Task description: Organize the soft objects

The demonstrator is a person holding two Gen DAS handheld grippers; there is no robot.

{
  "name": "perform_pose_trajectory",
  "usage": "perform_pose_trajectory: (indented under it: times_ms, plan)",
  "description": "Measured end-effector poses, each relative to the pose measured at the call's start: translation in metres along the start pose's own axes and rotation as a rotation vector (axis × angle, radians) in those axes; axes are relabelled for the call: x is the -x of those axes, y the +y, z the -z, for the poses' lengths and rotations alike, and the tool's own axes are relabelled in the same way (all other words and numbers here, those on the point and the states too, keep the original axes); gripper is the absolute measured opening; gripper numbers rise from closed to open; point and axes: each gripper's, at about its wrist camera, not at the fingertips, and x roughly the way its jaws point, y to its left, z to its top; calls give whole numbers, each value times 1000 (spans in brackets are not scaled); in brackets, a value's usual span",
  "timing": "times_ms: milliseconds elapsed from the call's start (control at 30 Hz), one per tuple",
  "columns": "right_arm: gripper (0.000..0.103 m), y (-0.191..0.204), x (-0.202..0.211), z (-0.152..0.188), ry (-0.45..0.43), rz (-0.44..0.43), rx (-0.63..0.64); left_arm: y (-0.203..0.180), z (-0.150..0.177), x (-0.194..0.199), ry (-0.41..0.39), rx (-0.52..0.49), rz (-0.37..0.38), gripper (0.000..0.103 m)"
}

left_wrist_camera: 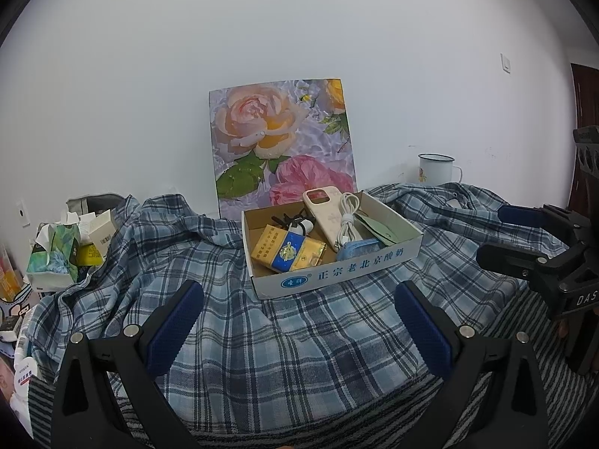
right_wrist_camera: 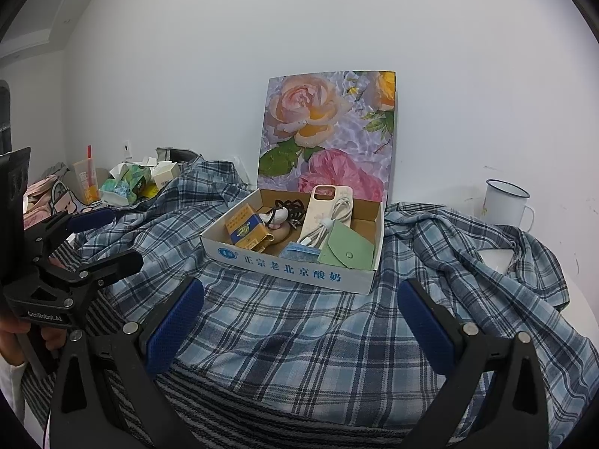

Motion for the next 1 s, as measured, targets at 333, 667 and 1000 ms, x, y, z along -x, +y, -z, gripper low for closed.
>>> perform_pose_trajectory:
  times_ms: [333, 667, 1000]
  plan:
    - [103, 1, 0, 2, 6, 1, -4, 1, 0, 0, -2, -16, -8, 103]
    - [103, 2, -1, 3, 7, 1, -4, -1, 1, 2, 6, -24, -8, 103]
    - [103, 1, -1, 2, 9, 0, -7, 5, 2, 0, 8, -37, -3, 103]
